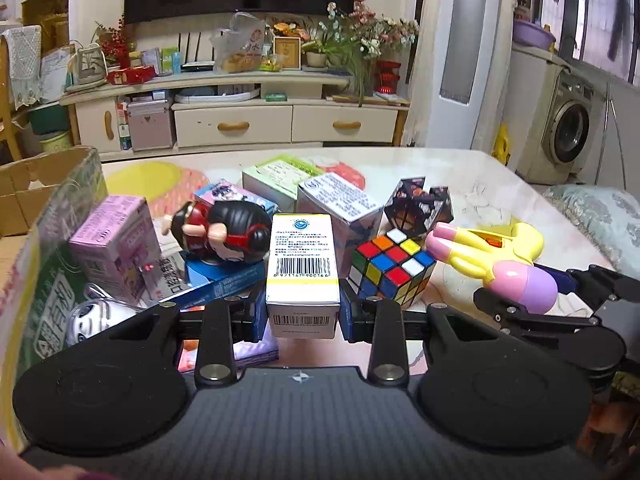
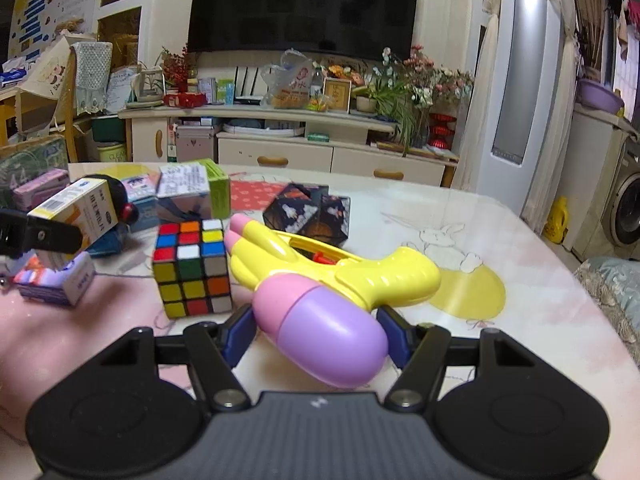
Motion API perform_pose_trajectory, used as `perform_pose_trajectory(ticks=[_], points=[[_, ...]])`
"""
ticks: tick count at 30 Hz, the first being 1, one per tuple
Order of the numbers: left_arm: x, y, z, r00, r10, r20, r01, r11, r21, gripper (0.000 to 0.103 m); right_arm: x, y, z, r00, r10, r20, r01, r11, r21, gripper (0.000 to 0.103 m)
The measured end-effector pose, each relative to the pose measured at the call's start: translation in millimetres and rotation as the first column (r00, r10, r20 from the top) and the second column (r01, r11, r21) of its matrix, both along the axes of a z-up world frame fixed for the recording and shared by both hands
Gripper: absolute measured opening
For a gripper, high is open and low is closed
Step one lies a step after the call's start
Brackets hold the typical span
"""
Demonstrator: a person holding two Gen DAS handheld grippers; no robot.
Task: Organize rigid objects
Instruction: 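Carry white box with left tool while right tool carries water gun toward cardboard box, then open left gripper over cardboard box while right gripper releases water gun inside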
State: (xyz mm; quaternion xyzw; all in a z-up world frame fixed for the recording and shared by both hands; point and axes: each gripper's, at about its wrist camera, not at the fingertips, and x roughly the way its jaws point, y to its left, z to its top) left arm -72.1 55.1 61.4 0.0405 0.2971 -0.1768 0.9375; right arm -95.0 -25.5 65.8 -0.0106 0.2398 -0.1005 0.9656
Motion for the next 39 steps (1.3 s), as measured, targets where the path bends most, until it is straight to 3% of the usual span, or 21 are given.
perform_pose_trajectory(ticks=[9,18,23,31,39], points=[[-15,30,31,0.999,0.006,0.045,-0.004,0.998,-0.056,0.041,-3,31,19,0.998,0.041,0.042,-0.04,0.999,-0.03,0.066],[-24,75,61,0.995,0.057,0.081,-0.049,0.993,-0.104,0.041,2,90,43,0.979,0.189,0.08,-0.179,0.977,-0.116,0.066],[-26,113,74,0.987,0.128,0.093,-0.117,0.986,-0.119,0.041,7,127,56,0.956,0.275,0.1,-0.259,0.954,-0.154,0.066],[-25,177,79,0.948,0.301,0.107,-0.291,0.952,-0.098,0.041,25,188,70,0.904,0.416,0.098,-0.39,0.896,-0.211,0.066],[-19,221,78,0.898,0.432,0.081,-0.428,0.902,-0.053,0.041,43,244,74,0.833,0.55,0.055,-0.516,0.81,-0.28,0.066]])
